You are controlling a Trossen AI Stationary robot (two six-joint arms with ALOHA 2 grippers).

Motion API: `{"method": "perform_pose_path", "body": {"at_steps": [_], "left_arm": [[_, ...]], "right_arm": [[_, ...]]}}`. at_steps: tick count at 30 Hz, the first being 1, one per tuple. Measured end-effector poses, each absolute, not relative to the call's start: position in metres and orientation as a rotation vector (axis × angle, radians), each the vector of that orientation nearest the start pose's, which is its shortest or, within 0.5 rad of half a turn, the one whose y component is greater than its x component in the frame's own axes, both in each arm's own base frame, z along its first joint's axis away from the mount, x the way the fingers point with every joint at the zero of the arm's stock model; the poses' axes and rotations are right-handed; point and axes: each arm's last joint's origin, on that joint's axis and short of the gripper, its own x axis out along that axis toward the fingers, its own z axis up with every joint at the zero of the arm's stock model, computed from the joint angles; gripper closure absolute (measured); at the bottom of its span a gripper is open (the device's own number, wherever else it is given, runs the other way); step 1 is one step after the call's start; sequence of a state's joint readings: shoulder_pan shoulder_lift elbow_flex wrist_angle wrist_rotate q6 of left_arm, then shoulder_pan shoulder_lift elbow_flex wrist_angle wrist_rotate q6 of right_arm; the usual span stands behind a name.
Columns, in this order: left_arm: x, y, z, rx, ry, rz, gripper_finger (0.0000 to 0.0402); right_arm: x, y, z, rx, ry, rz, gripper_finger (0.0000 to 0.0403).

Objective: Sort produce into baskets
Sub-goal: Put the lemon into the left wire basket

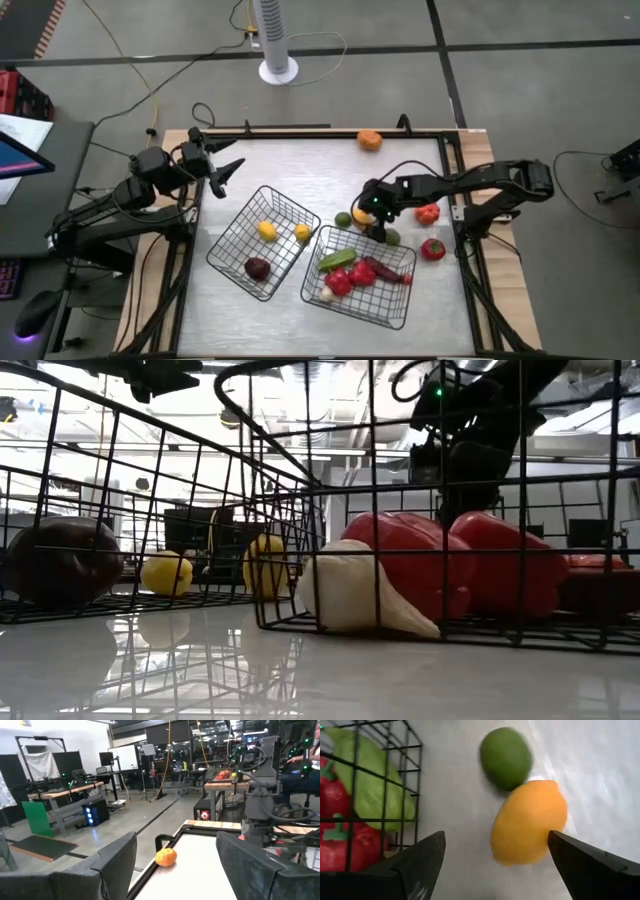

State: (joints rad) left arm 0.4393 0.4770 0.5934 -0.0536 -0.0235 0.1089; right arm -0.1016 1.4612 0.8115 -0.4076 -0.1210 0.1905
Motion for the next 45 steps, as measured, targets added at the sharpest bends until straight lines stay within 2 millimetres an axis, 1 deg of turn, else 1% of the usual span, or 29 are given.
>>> {"method": "perform_pose_path", "body": {"at_steps": [3,5,10,14,18,20,23,26,29,31,35,41,45], "left_arm": [[0.107,0.051,0.319,0.120,-0.037,0.465,0.0140],[0.107,0.051,0.319,0.118,-0.037,0.465,0.0140],[0.107,0.051,0.319,0.115,-0.038,0.465,0.0140],[0.107,0.051,0.319,0.121,-0.036,0.465,0.0140],[0.107,0.051,0.319,0.121,-0.036,0.465,0.0140],[0.107,0.051,0.319,0.121,-0.036,0.465,0.0140],[0.107,0.051,0.318,0.116,-0.033,0.464,0.0140],[0.107,0.051,0.318,0.119,-0.026,0.463,0.0140],[0.107,0.051,0.318,0.130,-0.023,0.463,0.0140],[0.107,0.051,0.318,0.135,-0.022,0.463,0.0140],[0.107,0.051,0.318,0.134,-0.023,0.463,0.0140],[0.107,0.051,0.319,0.135,-0.040,0.465,0.0140],[0.107,0.051,0.320,0.132,-0.042,0.465,0.0140]], "right_arm": [[0.270,-0.017,0.182,0.271,1.043,-0.062,0.0023],[0.272,-0.016,0.185,0.246,1.037,-0.092,0.0023],[0.276,-0.022,0.194,0.157,1.004,-0.237,0.0023],[0.276,-0.028,0.191,0.151,1.014,-0.278,0.0023],[0.279,-0.035,0.184,0.165,1.034,-0.251,0.0023],[0.280,-0.043,0.185,0.180,1.015,-0.223,0.0023],[0.279,-0.055,0.192,0.181,0.962,-0.184,0.0024],[0.278,-0.057,0.195,0.124,0.931,-0.116,0.0026],[0.276,-0.055,0.187,0.099,0.900,-0.071,0.0030],[0.275,-0.056,0.180,0.098,0.853,-0.071,0.0032],[0.263,-0.057,0.165,0.128,0.797,-0.060,0.0038],[0.255,-0.043,0.151,0.127,0.679,0.026,0.0042],[0.246,-0.044,0.141,0.114,0.630,0.018,0.0042]]}}
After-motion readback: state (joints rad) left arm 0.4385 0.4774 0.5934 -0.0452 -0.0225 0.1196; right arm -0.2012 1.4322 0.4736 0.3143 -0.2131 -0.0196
